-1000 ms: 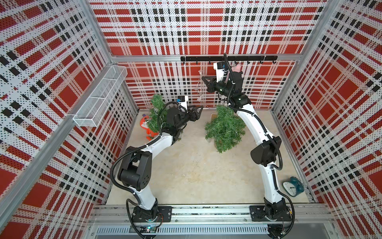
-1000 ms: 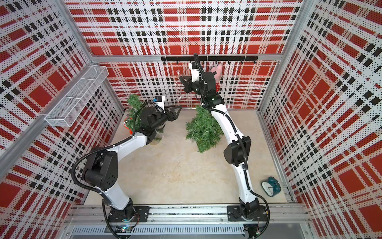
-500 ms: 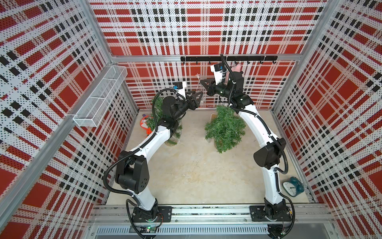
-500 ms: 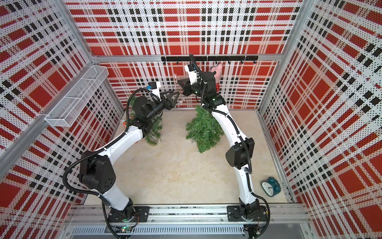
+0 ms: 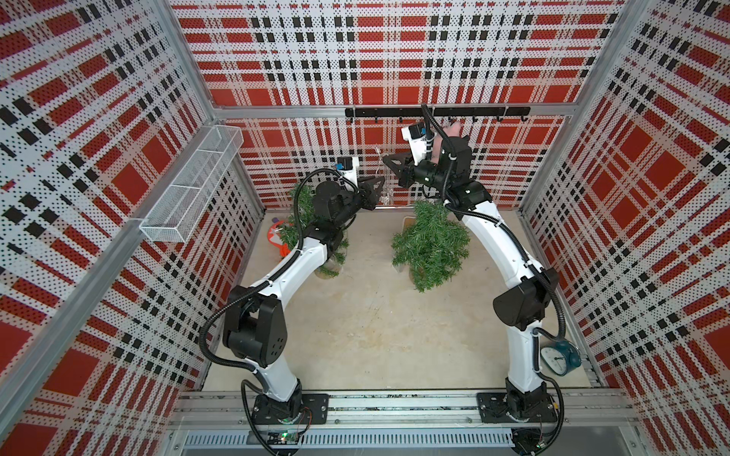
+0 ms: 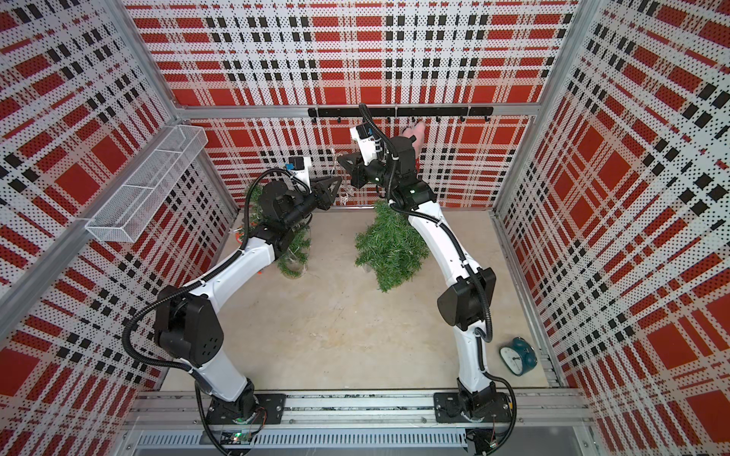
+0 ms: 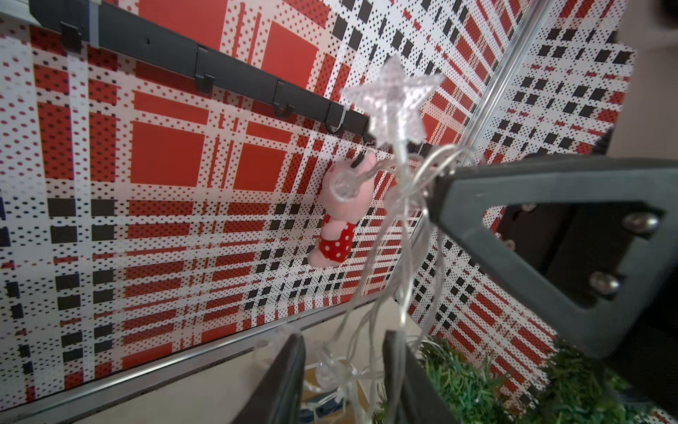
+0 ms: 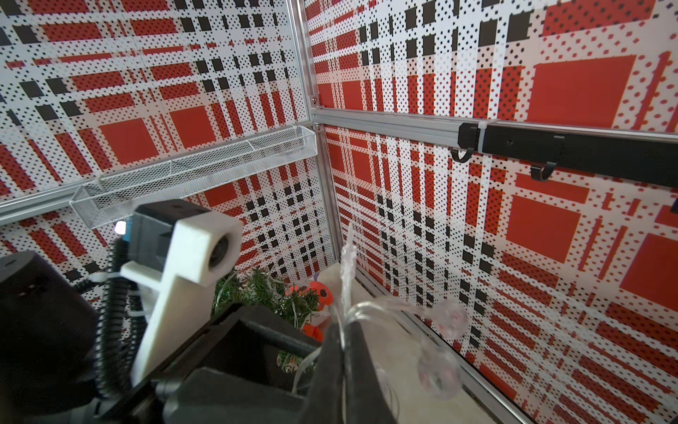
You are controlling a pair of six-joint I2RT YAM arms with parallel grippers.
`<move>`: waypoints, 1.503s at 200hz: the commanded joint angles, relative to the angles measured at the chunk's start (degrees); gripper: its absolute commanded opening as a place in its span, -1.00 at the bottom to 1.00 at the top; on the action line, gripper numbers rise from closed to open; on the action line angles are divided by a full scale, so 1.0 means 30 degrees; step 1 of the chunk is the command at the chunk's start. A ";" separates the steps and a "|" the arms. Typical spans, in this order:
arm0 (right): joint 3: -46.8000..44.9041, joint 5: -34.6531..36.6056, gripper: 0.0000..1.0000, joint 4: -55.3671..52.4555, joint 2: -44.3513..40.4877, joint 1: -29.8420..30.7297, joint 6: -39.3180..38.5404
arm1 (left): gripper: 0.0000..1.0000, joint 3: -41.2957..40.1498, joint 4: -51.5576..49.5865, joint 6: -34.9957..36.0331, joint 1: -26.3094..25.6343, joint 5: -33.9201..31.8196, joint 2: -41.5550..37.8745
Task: Wrap string light around the christmas tree
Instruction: Wrap the light string around the Christmas tree.
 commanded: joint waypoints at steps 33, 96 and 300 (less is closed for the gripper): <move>-0.2018 -0.0815 -1.00 0.0402 -0.2222 0.0339 -0.0251 | -0.83 0.0688 -0.0979 0.0167 -0.0602 -0.0477 -0.0774; -0.6434 0.0837 0.12 0.0297 -0.5199 0.0861 -0.0810 | -1.00 -0.2267 -0.5455 0.0317 -0.2177 -0.6847 -0.6842; -2.4635 0.6252 0.06 0.3209 -1.8730 0.2160 0.4365 | -0.41 -1.8174 0.5675 0.7017 -1.1180 -0.7395 -1.3353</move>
